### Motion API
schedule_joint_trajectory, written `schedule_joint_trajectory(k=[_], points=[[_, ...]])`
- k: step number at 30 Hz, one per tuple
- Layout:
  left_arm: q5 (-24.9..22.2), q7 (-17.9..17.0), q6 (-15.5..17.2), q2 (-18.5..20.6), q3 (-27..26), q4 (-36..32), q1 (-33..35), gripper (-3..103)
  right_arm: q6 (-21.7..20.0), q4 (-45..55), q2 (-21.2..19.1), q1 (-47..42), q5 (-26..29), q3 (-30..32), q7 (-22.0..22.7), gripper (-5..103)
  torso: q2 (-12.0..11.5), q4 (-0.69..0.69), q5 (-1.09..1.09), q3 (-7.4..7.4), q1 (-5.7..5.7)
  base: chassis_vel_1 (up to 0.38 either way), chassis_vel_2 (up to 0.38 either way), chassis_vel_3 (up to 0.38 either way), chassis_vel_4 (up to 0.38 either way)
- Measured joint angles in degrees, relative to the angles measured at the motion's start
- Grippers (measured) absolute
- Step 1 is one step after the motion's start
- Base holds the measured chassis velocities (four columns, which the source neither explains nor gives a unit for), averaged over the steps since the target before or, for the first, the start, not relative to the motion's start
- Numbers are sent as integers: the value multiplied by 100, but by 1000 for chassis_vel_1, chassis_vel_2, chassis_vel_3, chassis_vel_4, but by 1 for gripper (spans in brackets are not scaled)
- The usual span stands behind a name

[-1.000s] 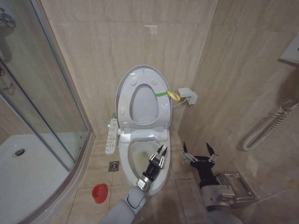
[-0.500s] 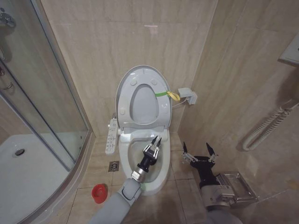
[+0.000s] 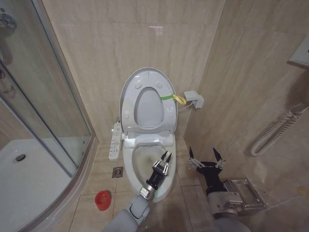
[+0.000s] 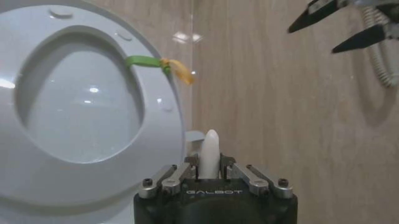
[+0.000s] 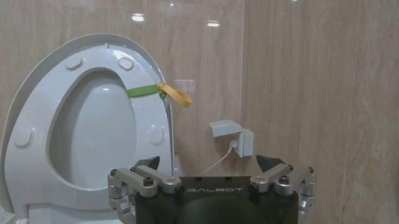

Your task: Open the toilet lid, clean the toilet bowl with a toilet brush, close the toilet lid, and flush.

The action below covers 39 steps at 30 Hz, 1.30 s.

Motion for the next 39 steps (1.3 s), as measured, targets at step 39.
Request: schedule_joint_trajectory(k=[39], points=[[155, -119, 134, 78, -116, -658, 466, 22, 0, 0, 0, 0, 0, 0, 0, 100, 0, 0, 0, 0, 0, 0, 0, 0, 0]])
